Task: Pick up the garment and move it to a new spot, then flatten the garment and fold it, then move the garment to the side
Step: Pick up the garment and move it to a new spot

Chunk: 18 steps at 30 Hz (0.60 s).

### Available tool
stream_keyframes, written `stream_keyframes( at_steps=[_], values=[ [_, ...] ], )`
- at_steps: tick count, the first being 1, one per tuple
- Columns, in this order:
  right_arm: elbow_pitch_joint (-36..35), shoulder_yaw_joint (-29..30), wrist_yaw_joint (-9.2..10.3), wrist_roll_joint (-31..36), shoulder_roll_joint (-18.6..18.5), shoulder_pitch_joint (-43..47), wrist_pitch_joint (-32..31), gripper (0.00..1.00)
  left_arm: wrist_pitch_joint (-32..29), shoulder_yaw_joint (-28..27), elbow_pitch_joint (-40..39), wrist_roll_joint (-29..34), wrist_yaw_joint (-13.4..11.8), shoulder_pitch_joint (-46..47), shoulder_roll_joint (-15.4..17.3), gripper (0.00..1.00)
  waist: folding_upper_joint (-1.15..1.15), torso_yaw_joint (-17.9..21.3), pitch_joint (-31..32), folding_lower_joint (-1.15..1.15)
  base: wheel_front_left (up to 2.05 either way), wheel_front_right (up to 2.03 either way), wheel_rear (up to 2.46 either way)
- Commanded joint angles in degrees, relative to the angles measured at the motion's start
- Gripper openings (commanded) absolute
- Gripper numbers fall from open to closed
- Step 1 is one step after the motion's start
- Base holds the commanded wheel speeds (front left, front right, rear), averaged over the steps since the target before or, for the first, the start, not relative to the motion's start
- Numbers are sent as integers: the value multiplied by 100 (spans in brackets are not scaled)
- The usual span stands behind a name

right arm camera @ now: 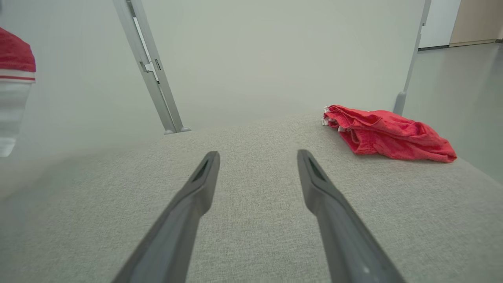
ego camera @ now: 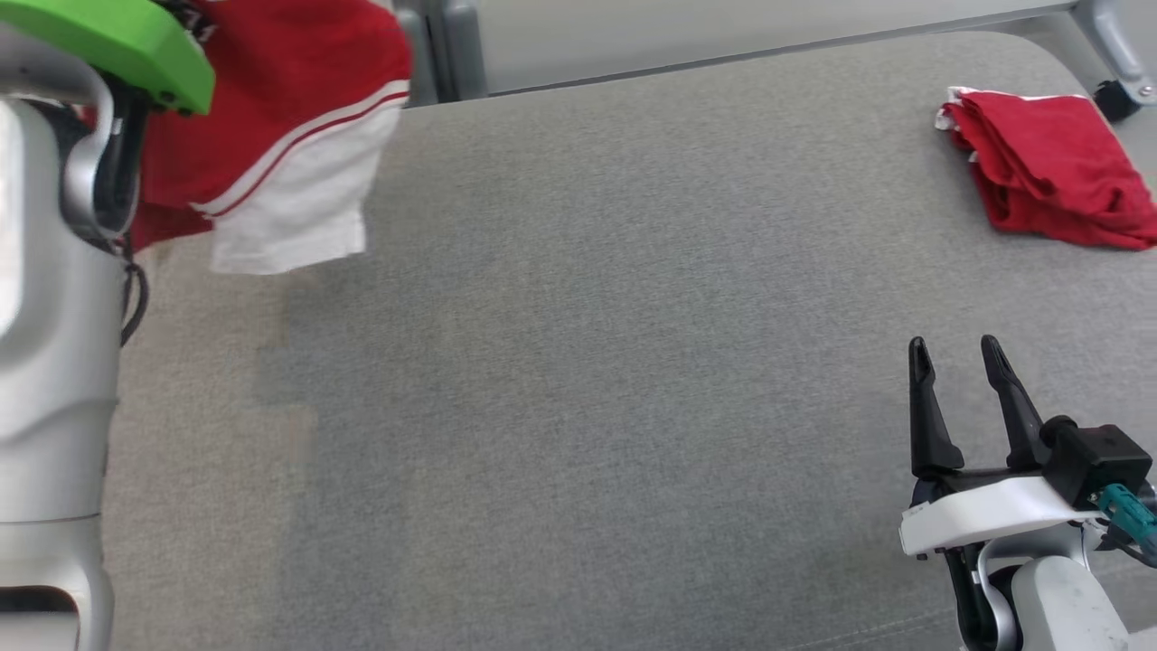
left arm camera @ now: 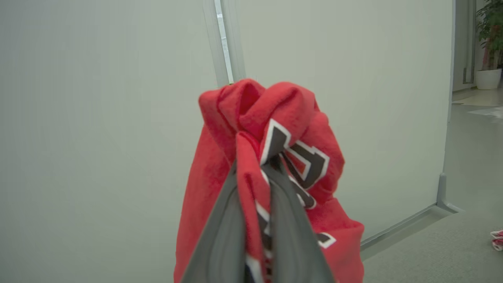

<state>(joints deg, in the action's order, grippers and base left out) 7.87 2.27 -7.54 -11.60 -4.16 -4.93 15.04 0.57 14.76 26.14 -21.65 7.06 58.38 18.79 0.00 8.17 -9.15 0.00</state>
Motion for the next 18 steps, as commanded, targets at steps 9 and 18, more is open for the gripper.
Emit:
stream_keyframes(
  at_steps=[9,18],
  values=[
    [3,13,11,-75,81,147,17,100,-8,473,-242,-208,-77,-686,-733,0,0,696,206,0,0,0,0],
    [37,-3,11,-80,106,169,17,100,347,995,361,-374,-113,-1968,-1358,0,0,677,194,0,0,0,0]
  ],
)
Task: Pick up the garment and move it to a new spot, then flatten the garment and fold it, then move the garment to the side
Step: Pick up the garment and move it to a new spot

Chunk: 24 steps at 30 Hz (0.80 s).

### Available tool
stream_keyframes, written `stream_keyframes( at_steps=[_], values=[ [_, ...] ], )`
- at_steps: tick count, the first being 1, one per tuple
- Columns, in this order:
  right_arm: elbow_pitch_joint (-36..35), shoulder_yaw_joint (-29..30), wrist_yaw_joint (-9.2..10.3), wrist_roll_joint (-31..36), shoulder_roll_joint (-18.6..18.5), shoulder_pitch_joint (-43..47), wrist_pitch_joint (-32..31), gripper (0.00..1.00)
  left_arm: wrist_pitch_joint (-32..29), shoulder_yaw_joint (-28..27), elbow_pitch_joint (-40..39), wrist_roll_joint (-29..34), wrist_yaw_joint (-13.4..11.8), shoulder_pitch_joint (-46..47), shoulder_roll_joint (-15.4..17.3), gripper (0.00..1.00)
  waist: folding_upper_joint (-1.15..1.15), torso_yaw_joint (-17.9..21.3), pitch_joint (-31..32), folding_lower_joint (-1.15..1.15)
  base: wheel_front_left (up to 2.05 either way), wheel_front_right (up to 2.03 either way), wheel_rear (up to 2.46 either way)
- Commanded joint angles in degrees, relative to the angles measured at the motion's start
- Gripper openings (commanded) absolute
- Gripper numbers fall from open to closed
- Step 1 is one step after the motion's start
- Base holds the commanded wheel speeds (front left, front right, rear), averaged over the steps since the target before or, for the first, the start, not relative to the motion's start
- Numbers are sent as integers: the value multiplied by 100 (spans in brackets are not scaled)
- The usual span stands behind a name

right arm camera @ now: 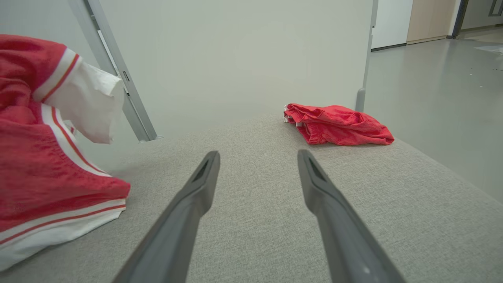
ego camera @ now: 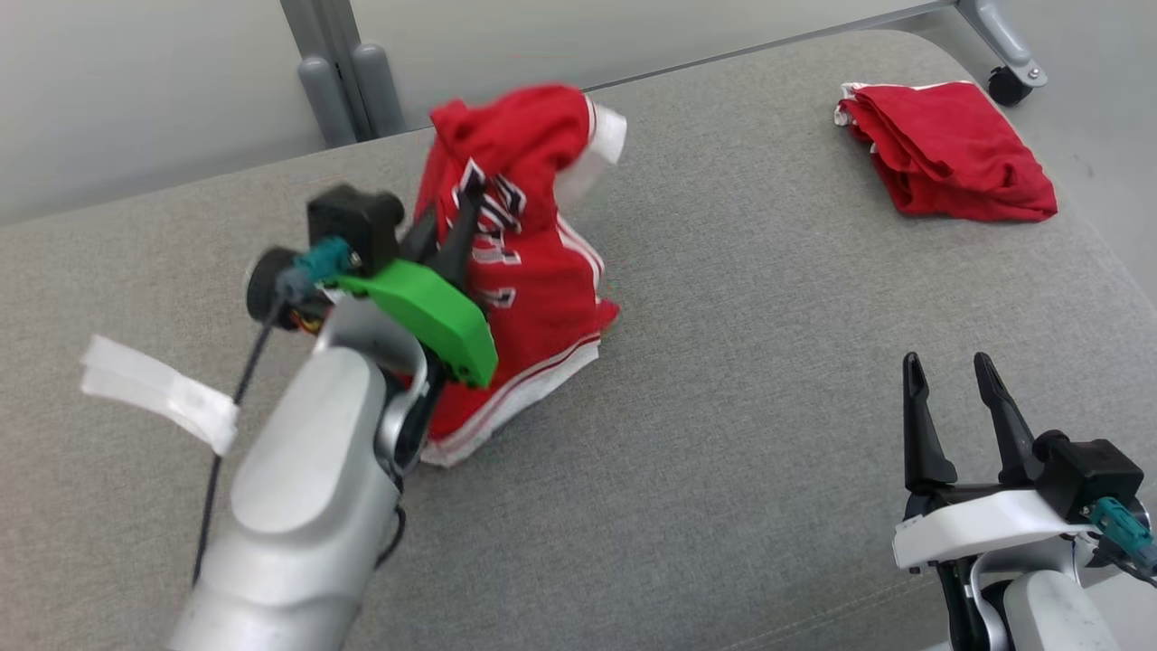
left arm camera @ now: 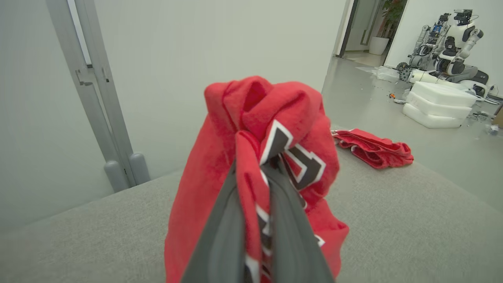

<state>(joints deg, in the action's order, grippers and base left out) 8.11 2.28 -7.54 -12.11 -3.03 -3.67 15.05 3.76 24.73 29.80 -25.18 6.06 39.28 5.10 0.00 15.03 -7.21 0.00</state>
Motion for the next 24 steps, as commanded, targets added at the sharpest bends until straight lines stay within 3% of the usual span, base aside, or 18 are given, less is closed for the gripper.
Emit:
stream_keyframes(
  at_steps=[1,9,10,11,17,24],
  values=[
    [18,-13,11,-31,-4,30,16,100,75,83,99,-58,-11,-208,-39,0,0,-20,-2,0,0,0,0],
    [79,-87,11,-36,7,12,16,100,344,930,656,-290,31,-941,-203,0,0,-103,6,0,0,0,0],
    [88,-95,11,-38,7,5,16,100,382,1041,651,-369,33,-961,-208,45,0,-112,12,0,0,0,0],
    [101,-97,11,-40,7,-2,16,100,423,1170,641,-454,6,-971,-211,100,0,-128,26,0,0,0,0],
    [133,-56,11,19,8,69,16,100,859,1517,589,-639,-245,-724,-207,100,0,-294,200,0,0,0,0],
    [141,-64,11,59,4,222,16,100,1112,1198,519,-561,-473,-761,-37,100,0,-588,494,0,0,0,0]
  ],
)
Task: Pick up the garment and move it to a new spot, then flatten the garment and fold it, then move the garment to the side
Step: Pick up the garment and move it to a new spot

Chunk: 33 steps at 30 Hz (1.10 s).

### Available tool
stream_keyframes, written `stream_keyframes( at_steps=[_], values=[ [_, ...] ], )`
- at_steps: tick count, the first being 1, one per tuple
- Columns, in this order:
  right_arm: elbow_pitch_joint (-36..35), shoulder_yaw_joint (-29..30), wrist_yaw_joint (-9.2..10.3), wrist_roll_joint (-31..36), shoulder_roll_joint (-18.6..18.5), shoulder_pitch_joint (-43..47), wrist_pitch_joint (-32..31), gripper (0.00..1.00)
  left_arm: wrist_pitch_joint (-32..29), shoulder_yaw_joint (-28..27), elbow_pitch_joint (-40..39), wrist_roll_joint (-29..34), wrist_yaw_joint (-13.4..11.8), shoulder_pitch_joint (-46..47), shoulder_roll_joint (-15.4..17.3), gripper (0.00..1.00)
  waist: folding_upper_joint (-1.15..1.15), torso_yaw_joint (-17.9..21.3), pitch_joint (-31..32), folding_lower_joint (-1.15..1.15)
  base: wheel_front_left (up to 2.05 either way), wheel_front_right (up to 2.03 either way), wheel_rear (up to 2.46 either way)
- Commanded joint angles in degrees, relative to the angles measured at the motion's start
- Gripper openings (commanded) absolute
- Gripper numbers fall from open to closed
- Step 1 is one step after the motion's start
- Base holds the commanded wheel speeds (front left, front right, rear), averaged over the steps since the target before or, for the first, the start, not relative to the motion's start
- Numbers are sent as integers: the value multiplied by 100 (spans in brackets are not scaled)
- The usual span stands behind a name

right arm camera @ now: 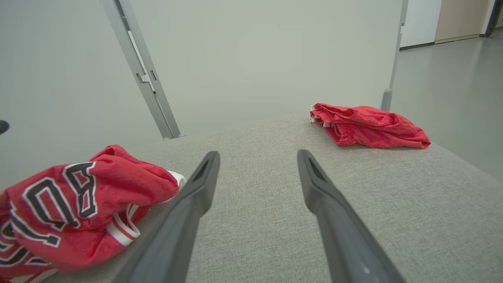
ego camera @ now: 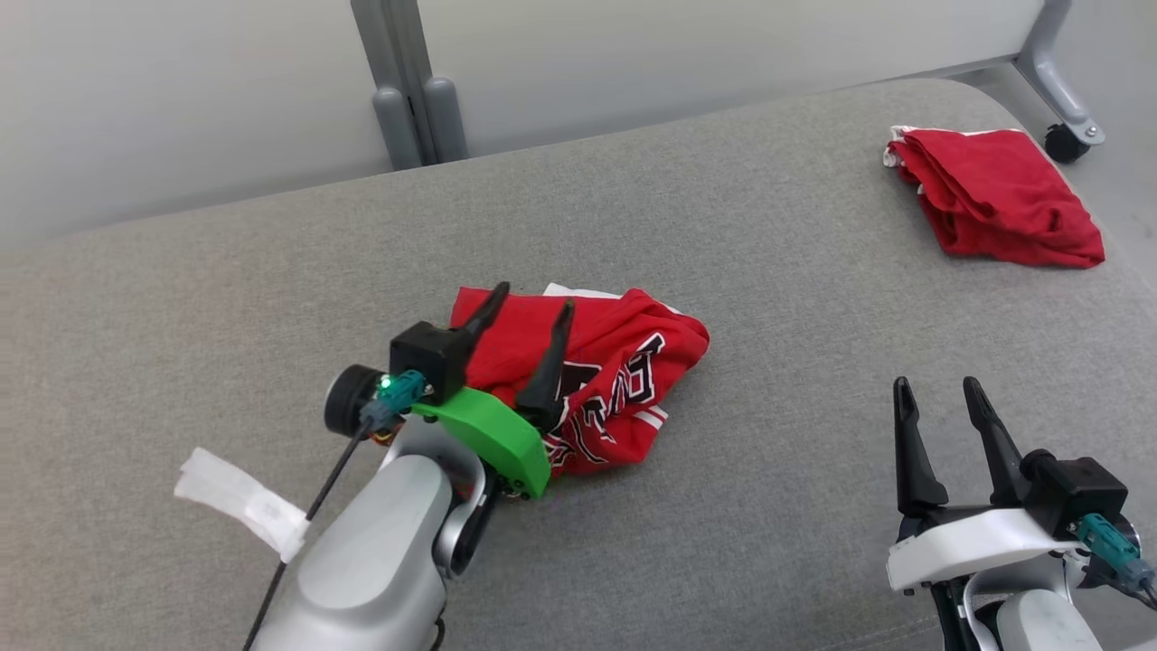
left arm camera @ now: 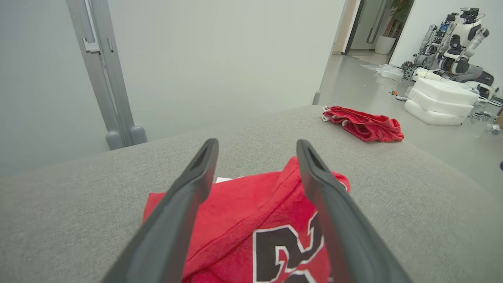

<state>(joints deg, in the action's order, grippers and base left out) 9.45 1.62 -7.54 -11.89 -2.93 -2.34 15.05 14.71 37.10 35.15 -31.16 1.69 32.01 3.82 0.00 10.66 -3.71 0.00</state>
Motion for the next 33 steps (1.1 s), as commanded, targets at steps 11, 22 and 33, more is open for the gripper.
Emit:
stream_keyframes(
  at_steps=[11,22,33],
  values=[
    [-43,7,11,45,-56,224,16,100,46,-1245,-1173,458,-396,-1026,766,100,0,-611,386,0,0,0,0],
    [-83,-42,11,38,-88,331,17,100,41,-2515,-2124,876,-374,-2311,1108,100,0,-823,460,0,0,0,0],
    [-53,-132,11,23,-123,413,17,100,42,-3254,-2521,1146,-135,-3257,756,100,0,-920,466,0,0,0,0]
  ],
)
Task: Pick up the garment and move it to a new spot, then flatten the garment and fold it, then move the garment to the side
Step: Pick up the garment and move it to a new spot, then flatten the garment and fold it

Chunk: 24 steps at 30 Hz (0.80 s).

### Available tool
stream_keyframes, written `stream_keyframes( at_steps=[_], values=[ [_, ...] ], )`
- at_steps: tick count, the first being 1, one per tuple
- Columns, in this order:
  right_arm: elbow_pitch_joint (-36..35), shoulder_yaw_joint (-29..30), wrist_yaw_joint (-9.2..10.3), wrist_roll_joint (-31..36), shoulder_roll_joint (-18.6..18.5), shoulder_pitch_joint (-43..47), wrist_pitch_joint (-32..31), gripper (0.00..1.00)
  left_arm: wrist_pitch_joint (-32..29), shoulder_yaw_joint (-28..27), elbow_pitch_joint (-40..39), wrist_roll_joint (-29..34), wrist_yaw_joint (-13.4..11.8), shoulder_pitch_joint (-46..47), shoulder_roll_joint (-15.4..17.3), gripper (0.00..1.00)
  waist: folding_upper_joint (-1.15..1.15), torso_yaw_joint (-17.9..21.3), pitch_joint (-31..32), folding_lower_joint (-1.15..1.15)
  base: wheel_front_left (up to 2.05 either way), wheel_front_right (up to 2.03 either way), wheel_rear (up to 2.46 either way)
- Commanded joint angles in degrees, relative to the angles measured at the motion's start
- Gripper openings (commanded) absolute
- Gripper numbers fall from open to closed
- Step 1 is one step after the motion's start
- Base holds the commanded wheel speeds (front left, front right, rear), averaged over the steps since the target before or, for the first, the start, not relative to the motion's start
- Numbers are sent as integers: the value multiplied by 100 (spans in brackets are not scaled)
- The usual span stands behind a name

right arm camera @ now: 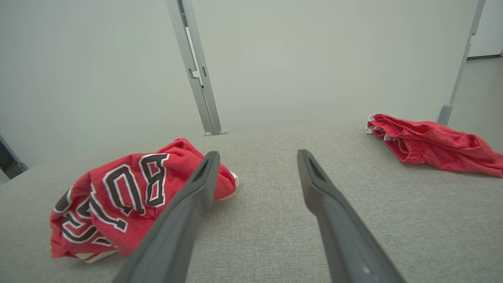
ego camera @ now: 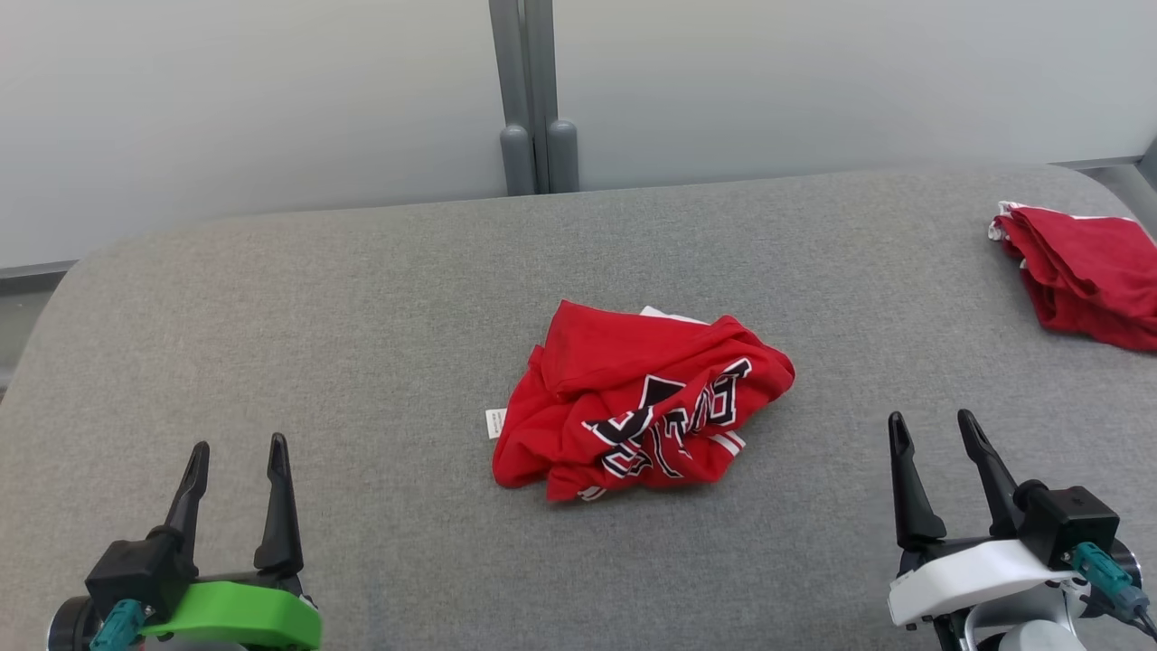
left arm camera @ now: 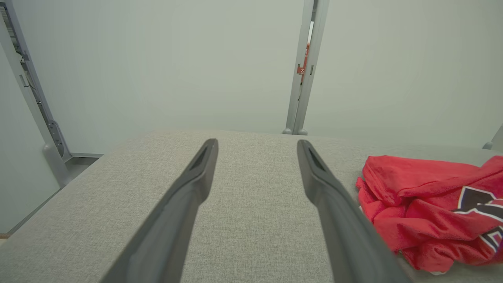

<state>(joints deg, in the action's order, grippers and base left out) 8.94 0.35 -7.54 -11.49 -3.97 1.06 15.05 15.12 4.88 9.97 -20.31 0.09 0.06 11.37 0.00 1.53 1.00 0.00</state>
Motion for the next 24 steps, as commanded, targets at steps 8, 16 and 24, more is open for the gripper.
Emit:
stream_keyframes(
  at_steps=[8,16,24],
  values=[
    [68,-215,11,-35,-57,80,17,100,0,-341,92,289,266,-174,-266,100,0,-98,-28,0,0,0,0],
    [116,-357,11,-53,-56,67,17,100,0,-491,201,506,455,-90,-422,100,0,-152,-22,0,0,0,0],
    [129,-380,11,-67,-63,74,17,100,0,-622,283,591,586,-48,-495,100,0,-154,-20,0,0,0,0]
  ],
)
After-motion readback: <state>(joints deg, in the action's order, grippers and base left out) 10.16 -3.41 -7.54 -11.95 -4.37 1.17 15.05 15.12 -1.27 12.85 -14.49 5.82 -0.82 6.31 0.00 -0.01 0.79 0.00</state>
